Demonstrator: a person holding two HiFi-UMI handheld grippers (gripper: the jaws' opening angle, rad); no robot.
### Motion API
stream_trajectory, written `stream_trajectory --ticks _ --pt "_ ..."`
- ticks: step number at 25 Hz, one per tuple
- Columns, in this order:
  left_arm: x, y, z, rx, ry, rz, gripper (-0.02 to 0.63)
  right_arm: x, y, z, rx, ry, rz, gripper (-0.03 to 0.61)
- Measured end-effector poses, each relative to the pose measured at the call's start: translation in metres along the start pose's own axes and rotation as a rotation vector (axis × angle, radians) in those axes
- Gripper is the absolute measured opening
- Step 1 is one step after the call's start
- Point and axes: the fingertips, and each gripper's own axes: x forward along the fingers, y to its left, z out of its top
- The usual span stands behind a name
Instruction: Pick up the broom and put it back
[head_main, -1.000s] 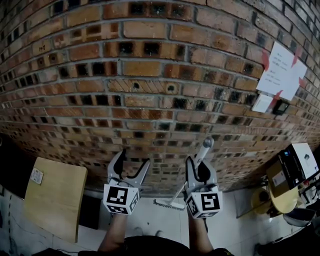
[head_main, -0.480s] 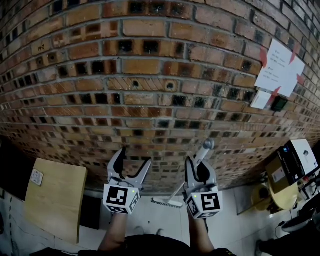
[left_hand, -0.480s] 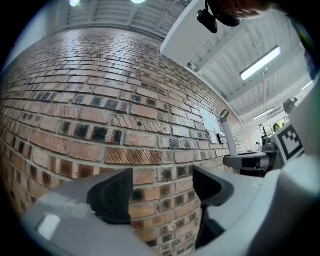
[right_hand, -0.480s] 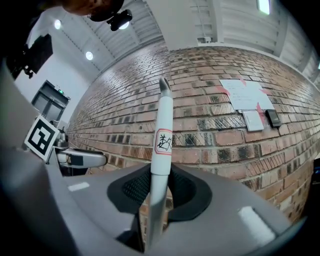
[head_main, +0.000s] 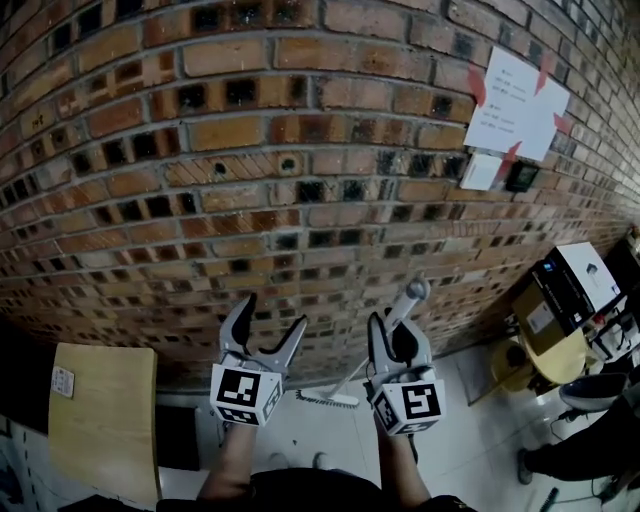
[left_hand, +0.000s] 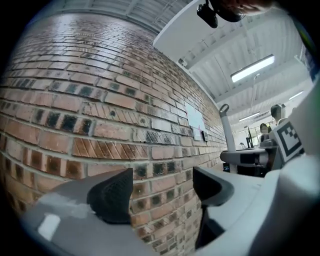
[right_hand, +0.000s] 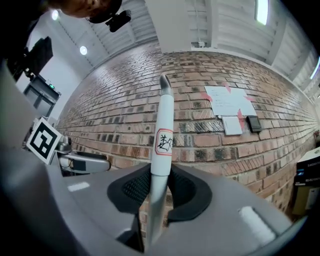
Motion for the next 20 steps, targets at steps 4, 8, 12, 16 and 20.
stream_trajectory --ticks 4,8,12,16,20 --pt "0.020 -0.031 -0.002 -0.013 0.002 -0.090 0.379 -0.019 -0.023 -0.005 -0.009 0.015 -0.056 0.092" --pt "0.038 -0.066 -0.006 -0.023 0.009 -0.185 0.379 -0.042 -0.045 -0.009 -0.034 0.039 -0.123 0.091" --pt "0.058 -0.106 -0.010 -0.034 0.015 -0.294 0.379 -0.066 -0.071 -0.011 -0.062 0.059 -0.195 0.091" --pt "0.071 -0.141 -0.014 -0.045 0.024 -0.380 0.379 -0.091 -0.093 -0.017 -0.070 0.101 -0.266 0.091" --pt "0.079 -0.175 -0.020 -0.053 0.034 -0.458 0.379 -0.116 -0.111 -0.020 -0.073 0.107 -0.319 0.091"
